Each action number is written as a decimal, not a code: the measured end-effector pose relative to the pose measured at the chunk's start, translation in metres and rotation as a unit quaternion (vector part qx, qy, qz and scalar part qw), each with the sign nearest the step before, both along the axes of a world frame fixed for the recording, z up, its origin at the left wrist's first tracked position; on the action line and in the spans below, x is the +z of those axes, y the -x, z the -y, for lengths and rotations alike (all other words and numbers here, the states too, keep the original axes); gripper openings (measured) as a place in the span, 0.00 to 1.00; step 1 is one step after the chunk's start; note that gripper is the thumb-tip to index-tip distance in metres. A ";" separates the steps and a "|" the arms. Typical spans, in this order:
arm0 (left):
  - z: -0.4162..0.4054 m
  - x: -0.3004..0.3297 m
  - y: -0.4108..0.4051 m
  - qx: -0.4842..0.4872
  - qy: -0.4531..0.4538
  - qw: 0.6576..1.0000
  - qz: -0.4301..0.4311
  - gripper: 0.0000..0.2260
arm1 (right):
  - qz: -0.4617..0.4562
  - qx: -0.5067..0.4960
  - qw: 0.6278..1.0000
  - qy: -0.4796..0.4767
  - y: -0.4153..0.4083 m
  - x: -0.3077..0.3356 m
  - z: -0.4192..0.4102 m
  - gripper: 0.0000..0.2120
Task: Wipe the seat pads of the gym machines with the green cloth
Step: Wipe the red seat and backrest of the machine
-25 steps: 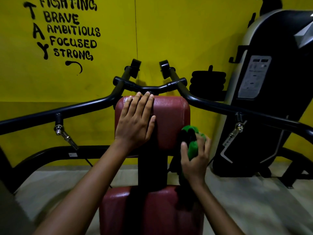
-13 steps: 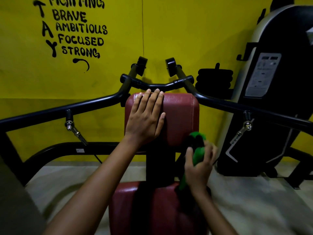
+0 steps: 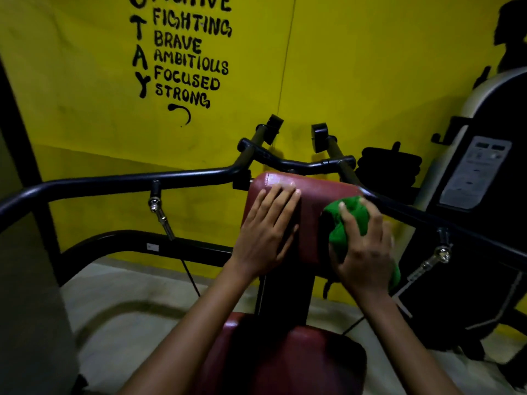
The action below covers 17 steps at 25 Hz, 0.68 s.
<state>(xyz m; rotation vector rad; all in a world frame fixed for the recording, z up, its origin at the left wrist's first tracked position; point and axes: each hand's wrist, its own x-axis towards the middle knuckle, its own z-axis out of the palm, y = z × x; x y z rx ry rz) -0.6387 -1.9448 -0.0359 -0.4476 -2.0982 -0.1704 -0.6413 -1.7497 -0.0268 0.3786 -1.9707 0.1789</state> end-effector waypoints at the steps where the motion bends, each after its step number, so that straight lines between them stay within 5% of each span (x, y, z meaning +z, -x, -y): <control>1: 0.005 -0.024 -0.013 -0.004 -0.032 0.999 0.015 0.26 | -0.013 -0.002 0.999 -0.031 -0.002 -0.007 0.000 0.26; 7: 0.019 -0.139 -0.057 0.014 -0.127 0.979 0.160 0.34 | 0.009 -0.048 0.998 -0.048 0.009 0.048 0.024 0.24; 11: 0.016 -0.157 -0.062 0.069 -0.097 0.967 0.227 0.24 | 0.023 -0.045 0.996 -0.075 0.007 0.048 0.030 0.26; 14: 0.020 -0.159 -0.062 0.085 -0.079 0.969 0.219 0.16 | 0.002 -0.009 0.992 -0.128 0.001 0.027 0.017 0.27; 17: 0.026 -0.166 -0.069 0.082 -0.038 0.976 0.199 0.16 | 0.034 -0.027 0.995 -0.086 -0.002 0.044 0.032 0.23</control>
